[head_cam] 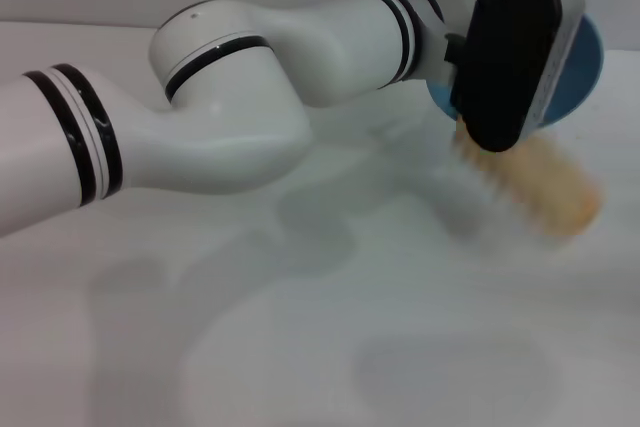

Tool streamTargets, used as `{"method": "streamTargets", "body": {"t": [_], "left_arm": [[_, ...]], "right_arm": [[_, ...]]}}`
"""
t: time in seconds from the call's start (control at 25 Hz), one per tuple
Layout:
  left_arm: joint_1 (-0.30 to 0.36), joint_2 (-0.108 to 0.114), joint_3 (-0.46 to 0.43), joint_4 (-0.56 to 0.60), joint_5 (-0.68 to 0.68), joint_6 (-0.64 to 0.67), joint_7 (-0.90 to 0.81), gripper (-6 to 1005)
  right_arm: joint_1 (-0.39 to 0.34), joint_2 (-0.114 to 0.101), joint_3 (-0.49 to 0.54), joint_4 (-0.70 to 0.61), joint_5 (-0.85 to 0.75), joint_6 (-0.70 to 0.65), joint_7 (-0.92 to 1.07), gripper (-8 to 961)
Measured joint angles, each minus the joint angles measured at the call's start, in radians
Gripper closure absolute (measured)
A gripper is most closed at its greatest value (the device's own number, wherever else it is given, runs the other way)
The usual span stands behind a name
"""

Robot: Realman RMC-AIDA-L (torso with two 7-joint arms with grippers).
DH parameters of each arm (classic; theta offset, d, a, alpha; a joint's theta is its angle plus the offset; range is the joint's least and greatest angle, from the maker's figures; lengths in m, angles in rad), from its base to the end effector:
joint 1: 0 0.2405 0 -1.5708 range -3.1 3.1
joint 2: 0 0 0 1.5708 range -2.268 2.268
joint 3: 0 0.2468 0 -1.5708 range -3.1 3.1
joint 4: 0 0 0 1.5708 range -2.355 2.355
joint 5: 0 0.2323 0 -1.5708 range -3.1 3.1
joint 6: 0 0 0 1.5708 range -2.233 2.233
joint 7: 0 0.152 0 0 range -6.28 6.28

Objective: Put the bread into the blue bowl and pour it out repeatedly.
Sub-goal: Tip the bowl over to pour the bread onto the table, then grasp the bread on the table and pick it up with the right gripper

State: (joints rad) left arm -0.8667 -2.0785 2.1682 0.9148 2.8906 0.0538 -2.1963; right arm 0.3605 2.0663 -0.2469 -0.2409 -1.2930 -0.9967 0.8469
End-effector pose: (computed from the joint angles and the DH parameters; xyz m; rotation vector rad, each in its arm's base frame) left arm -0.0342 0.4211 -0.1451 -2.0772 1.0972 0.1372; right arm 0.4303 0.3179 0.0484 -1.3968 1.0009 0.7112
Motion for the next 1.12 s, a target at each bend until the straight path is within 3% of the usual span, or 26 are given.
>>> {"method": "streamTargets", "body": {"t": [0.28,0.52,0.72,0.88,1.12], "left_arm": [[-0.007,0.000,-0.022,-0.003,-0.006,-0.011,-0.011,1001],[0.000,0.002,-0.129,-0.006,-0.122,-0.009,-0.285,1000],[0.017,0.006,-0.222,-0.015,-0.202,0.039,-0.482,1001],[0.056,0.010,-0.271,-0.016,-0.275,0.055,-0.578,1001],[0.105,0.009,-0.269,-0.021,-0.319,0.054,-0.589,1000]], "right_arm": [[0.005,0.000,0.000,0.000,0.000,0.003,0.005,239],[0.015,0.000,-0.060,-0.003,-0.065,0.033,0.159,239],[0.031,-0.002,-0.188,-0.082,-0.289,0.012,0.451,239],[0.059,-0.013,-0.262,-0.185,-0.602,-0.042,0.831,240],[0.100,-0.034,-0.264,-0.205,-0.759,-0.119,1.037,240]]}}
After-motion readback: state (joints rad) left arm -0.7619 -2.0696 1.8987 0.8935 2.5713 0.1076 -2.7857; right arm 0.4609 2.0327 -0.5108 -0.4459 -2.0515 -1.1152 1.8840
